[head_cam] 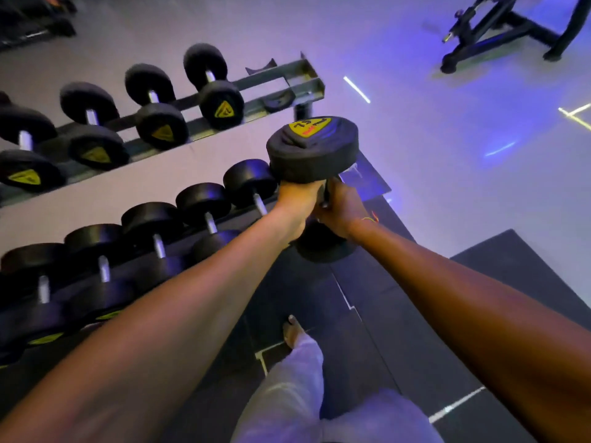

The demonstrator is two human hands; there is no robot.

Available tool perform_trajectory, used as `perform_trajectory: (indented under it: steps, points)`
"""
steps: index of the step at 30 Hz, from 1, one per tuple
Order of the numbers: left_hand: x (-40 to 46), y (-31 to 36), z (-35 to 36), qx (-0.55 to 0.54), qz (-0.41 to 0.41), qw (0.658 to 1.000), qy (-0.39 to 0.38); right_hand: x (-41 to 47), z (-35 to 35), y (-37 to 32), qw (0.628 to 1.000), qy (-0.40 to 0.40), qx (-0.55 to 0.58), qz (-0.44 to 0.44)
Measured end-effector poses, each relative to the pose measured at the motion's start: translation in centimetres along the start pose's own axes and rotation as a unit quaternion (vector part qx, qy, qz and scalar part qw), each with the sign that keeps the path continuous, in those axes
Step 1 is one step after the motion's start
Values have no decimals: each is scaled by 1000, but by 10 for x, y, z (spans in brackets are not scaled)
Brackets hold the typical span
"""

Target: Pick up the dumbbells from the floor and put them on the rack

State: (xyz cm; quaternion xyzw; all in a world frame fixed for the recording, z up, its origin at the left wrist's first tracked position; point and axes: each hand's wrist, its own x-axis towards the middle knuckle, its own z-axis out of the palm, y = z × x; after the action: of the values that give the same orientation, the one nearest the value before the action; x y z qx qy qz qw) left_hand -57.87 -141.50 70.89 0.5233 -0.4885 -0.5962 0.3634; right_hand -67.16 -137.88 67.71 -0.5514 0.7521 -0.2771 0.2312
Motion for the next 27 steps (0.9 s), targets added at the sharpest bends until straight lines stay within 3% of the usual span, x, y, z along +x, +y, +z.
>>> perform_trajectory:
  steps: [7,13,23,27]
  points:
    - [185,3,-10,-40,-96,994,34,177,40,0,995,-90,30,20]
    - [321,37,-1,-24,-96,992,79,324,52,3,987,-150,58,20]
    - [572,110,6,19,-142,982,125,576,42,-18,986,-164,15,-15]
    - [650,111,0,90,-182,971,124,649,57,-18,982,-190,8,-18]
